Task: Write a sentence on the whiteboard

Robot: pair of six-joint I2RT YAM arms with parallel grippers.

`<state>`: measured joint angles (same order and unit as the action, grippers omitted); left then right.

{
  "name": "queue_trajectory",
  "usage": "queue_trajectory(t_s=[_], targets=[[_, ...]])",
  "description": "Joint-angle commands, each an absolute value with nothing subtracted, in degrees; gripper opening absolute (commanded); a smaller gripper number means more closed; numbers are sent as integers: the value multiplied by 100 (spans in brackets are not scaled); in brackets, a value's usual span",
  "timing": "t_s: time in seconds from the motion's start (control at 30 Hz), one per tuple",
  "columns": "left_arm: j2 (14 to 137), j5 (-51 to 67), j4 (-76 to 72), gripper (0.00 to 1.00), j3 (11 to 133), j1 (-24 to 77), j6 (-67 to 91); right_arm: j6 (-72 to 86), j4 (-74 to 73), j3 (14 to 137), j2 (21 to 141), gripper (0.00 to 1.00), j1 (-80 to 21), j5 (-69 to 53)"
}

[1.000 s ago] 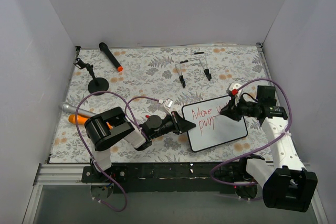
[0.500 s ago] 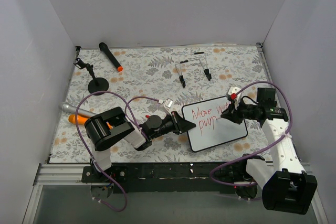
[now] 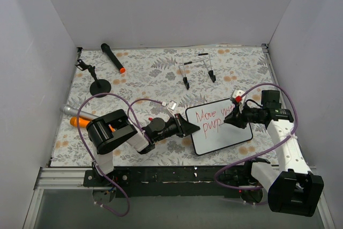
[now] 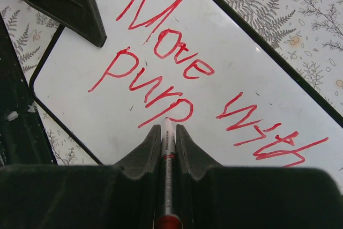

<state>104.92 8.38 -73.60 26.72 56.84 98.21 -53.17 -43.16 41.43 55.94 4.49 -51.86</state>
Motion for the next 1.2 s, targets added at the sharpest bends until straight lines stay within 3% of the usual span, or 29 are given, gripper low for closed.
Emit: queue_trajectory(t_s=[0.0, 0.63, 1.17], targets=[[10468, 967, -8473, 0, 2716, 5748, 9606, -5406, -4412, 4192, 5713, 1, 413, -5317], [10450, 914, -8385, 0, 2689, 5757, 9563, -5212, -4632, 4878, 5423, 1, 527, -5634], [10459, 949, -8464, 0, 2610, 5757, 9554, -5045, -4482, 4588, 5247, 1, 1072, -5563]])
